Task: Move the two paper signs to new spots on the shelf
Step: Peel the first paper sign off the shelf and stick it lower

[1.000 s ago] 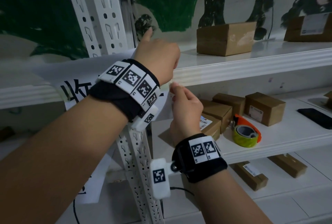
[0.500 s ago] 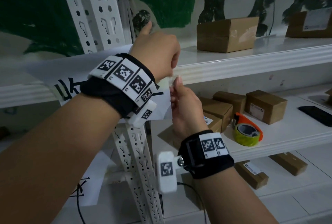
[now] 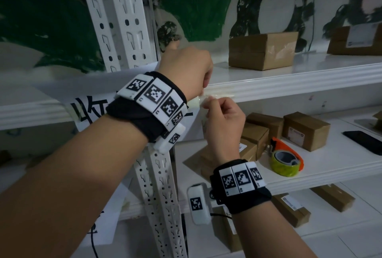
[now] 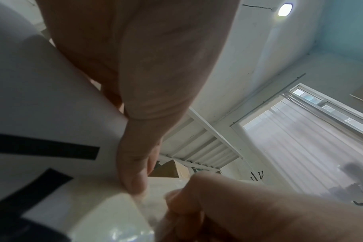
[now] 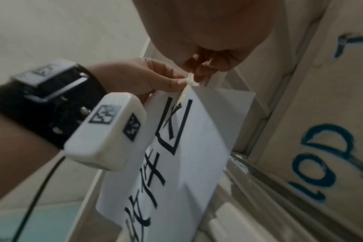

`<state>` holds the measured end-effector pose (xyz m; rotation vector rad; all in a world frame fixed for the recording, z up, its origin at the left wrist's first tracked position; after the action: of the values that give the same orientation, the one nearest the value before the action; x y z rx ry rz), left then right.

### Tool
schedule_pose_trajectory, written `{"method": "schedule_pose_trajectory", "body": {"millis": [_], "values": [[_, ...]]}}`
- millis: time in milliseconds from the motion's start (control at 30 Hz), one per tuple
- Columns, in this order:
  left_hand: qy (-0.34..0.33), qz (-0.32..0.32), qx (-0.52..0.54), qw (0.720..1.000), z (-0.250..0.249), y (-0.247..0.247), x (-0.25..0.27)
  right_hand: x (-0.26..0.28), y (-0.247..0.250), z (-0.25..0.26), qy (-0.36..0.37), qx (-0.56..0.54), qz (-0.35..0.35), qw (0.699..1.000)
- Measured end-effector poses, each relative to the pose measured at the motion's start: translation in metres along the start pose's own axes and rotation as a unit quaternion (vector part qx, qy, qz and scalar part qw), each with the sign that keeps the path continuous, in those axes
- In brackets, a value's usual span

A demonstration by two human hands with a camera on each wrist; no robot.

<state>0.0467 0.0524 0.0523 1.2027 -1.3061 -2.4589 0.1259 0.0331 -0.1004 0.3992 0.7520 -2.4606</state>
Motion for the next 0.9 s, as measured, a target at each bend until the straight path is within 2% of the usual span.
{"method": "schedule_pose_trajectory", "body": {"millis": [267,333,400,467,600,733,800,900], "values": [[-0.02,0.003,-0.018,1.0,0.0,0.002,0.011,0.003,0.008,0.02,0.19,0.099,0.025,0.976],[-0.035,0.004,-0.034,0.999,0.0,0.004,0.02,0.01,0.008,0.025,0.259,0.114,0.049,0.958],[-0.044,0.001,-0.042,0.998,0.0,0.007,0.028,0.032,0.003,0.031,0.348,0.129,0.093,0.924],[-0.054,-0.005,-0.05,0.997,0.0,0.011,0.035,0.05,-0.001,0.032,0.367,0.095,0.103,0.92],[-0.032,-0.019,-0.027,0.999,0.005,0.031,0.047,0.045,0.007,0.025,0.306,0.023,0.047,0.951],[-0.021,-0.091,0.005,0.996,0.018,0.054,0.064,0.053,0.001,0.022,0.13,-0.111,0.102,0.98],[-0.011,-0.126,0.013,0.992,0.026,0.059,0.074,0.062,-0.002,0.022,0.053,-0.166,0.095,0.98],[0.012,-0.203,0.055,0.978,0.041,0.06,0.097,0.071,-0.006,0.026,-0.009,-0.231,0.094,0.968]]}}
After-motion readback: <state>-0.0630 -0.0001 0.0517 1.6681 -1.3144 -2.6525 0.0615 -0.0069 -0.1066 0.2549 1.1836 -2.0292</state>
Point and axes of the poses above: each hand's wrist, its own x-axis away from the middle knuckle, its own y-axis out of the back of the hand, z = x × y, the point moved 4 cm from there along -x, towards the middle knuckle, and after that the axes turned 4 degrees about -z, right-handed, at the moved point
